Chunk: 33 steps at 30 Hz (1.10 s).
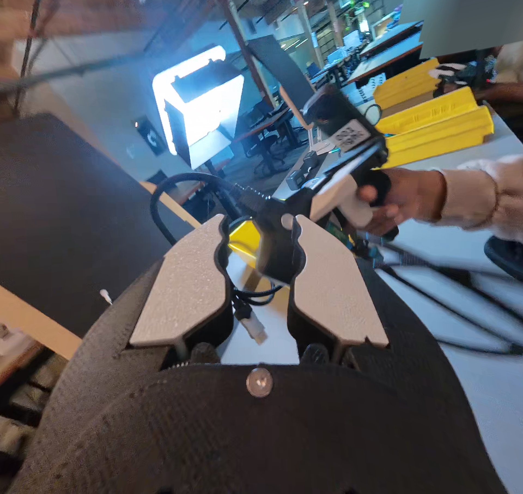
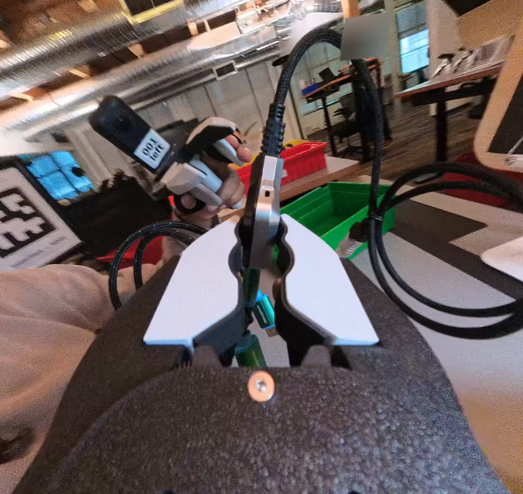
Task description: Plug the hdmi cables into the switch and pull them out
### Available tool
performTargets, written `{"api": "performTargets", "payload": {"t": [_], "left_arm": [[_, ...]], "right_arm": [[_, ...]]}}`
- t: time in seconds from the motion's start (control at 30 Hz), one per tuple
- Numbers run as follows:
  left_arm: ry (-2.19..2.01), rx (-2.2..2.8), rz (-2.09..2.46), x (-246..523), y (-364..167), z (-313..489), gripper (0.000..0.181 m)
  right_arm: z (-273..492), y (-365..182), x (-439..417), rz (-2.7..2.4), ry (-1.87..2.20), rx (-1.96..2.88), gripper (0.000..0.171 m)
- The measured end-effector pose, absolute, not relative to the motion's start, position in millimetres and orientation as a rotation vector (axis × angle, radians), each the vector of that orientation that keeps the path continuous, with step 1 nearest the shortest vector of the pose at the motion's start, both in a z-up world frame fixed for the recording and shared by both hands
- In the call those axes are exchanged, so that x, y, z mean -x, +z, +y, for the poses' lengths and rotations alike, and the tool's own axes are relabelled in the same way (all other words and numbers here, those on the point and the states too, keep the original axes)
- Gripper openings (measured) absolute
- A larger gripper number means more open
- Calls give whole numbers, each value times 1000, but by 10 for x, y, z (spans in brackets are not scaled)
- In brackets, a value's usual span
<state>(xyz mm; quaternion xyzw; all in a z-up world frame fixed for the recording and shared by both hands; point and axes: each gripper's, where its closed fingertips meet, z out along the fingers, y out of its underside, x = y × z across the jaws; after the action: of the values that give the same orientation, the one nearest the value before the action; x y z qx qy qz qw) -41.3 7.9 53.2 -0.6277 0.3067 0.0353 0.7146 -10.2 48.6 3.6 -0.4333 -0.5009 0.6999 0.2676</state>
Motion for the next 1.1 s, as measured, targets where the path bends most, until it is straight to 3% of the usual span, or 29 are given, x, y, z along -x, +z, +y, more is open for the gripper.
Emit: {"api": "performTargets", "payload": {"t": [0.23, 0.47, 0.7, 0.9, 1.1], "left_arm": [[440, 1216, 948, 298, 513, -88, 42], [1041, 919, 1099, 10, 479, 44, 55], [1226, 761, 1215, -141, 157, 229, 36], [1008, 927, 1191, -114, -15, 335, 27], [471, 1141, 934, 107, 357, 130, 23]], "right_arm": [[340, 439, -300, -1314, 2470, 1021, 20], [102, 370, -247, -1408, 2460, 1157, 20], [313, 88, -126, -1429, 2407, 1373, 22], [799, 109, -120, -1293, 2157, 1369, 36], [1354, 479, -565, -1169, 1617, 1054, 27]]}}
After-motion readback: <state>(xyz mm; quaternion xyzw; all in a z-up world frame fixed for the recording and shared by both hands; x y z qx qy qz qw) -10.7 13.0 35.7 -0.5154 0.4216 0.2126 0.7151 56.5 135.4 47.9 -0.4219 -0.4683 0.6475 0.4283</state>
